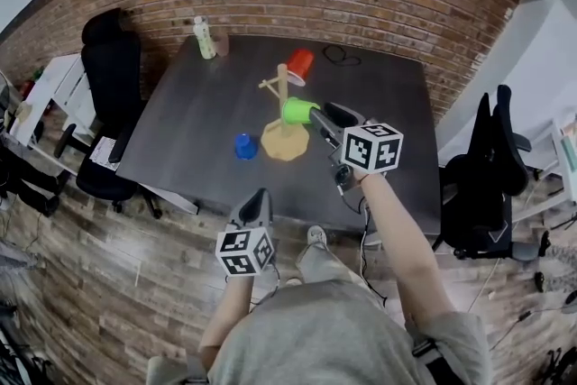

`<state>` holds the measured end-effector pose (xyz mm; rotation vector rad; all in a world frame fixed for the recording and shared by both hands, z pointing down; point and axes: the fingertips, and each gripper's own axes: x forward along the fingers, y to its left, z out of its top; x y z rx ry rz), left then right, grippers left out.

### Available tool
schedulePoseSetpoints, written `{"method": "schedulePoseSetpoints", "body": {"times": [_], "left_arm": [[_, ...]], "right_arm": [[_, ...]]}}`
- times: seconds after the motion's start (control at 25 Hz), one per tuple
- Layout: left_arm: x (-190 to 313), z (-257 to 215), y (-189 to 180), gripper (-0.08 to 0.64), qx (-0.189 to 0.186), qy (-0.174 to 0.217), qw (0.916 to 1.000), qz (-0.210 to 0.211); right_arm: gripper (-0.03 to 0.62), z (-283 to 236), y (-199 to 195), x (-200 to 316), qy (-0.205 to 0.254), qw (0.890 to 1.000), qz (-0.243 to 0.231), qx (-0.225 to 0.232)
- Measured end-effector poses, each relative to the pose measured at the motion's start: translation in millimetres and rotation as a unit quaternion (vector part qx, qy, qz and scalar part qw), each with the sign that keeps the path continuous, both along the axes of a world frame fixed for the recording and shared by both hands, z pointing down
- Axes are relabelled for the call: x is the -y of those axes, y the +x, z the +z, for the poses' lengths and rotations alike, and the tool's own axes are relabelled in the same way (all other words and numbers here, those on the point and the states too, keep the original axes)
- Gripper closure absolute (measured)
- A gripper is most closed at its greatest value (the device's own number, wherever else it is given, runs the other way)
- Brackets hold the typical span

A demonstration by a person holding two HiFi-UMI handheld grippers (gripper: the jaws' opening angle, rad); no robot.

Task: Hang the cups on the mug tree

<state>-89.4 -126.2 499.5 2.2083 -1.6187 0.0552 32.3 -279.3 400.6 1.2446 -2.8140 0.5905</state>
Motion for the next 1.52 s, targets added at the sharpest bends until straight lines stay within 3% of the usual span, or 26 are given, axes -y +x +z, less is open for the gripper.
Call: {"method": "schedulePoseSetpoints", "body": {"times": [0.32,0.68,1.12,1.52], "left_arm": [[-19,0,2,0.549,0.006,0.000,0.9999,0.012],[-35,3,6,0.549,0.011,-0.001,0.9997,0.022],[-36,10,5,0.549,0.021,-0.004,0.9995,0.023],[-3,24,-12,0.549,0.036,0.009,0.9993,0.001]], "right_arm": [[0.536,23,4,-49,0.028,0.995,0.037,-0.093],[0.594,50,8,-97,0.047,0.985,0.066,-0.150],[0.594,78,15,-137,0.039,0.983,0.085,-0.158],[0.594,92,6,-143,0.039,0.985,0.067,-0.153]]}}
